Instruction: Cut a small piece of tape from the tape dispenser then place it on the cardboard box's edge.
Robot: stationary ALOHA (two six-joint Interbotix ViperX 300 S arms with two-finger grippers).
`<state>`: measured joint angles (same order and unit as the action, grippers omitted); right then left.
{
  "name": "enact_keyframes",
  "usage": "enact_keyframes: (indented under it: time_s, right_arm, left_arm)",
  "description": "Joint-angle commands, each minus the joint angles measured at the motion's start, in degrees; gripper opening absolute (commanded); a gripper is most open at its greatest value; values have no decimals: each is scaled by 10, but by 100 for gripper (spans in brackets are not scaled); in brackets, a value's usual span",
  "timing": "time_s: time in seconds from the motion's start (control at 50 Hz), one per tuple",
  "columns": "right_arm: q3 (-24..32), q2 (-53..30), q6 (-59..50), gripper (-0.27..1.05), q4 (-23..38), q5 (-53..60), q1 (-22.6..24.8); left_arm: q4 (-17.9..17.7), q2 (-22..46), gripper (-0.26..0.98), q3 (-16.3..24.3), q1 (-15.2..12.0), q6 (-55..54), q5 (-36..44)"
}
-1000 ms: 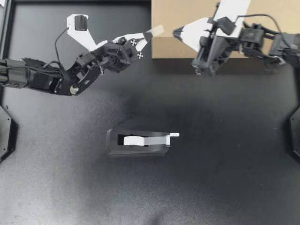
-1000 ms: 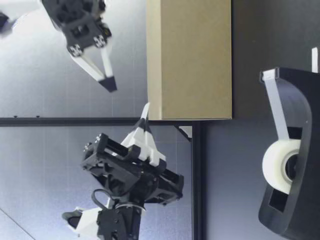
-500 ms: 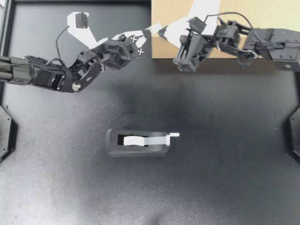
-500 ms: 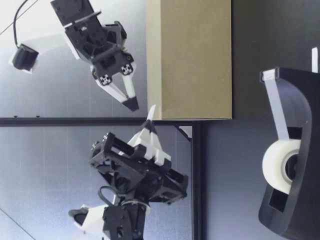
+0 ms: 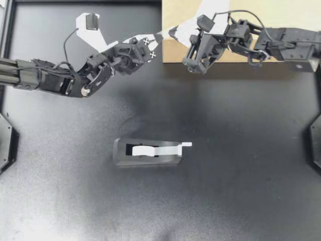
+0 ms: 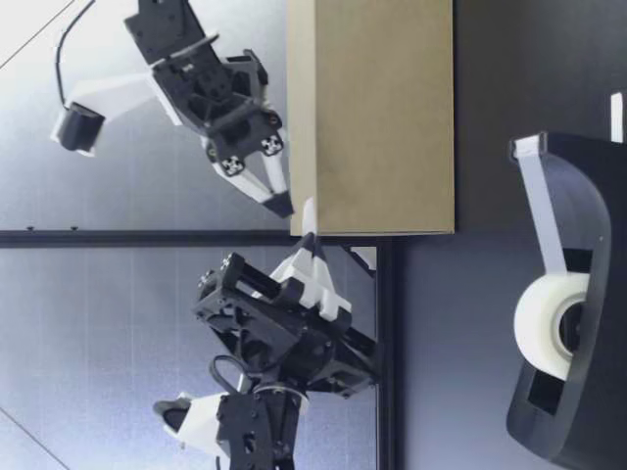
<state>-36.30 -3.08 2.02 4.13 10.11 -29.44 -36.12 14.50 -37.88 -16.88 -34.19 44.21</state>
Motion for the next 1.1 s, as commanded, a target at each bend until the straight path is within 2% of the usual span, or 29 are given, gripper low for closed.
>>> enact_keyframes:
  time_s: [0.0,0.52,0.8,0.96,1.08]
  right_arm:
    - [17,0,0,-6,0,2,-7]
    - [61,-42,3,-6,1,-25,-17]
    - [66,-46,1,-6,1,-28,-18]
    - [66,-47,0,-6,0,-29,-18]
    - [67,-47,-1,-6,1,-29,-18]
  left_arm:
    - [1,-9,-11,10,-4,-1,3]
    - [1,-10,-11,5,-4,-1,2]
    - [1,-13,-10,2,-4,1,3]
    - [1,-14,-1,2,-3,4,3]
    - [1,-17,18,1,-3,4,3]
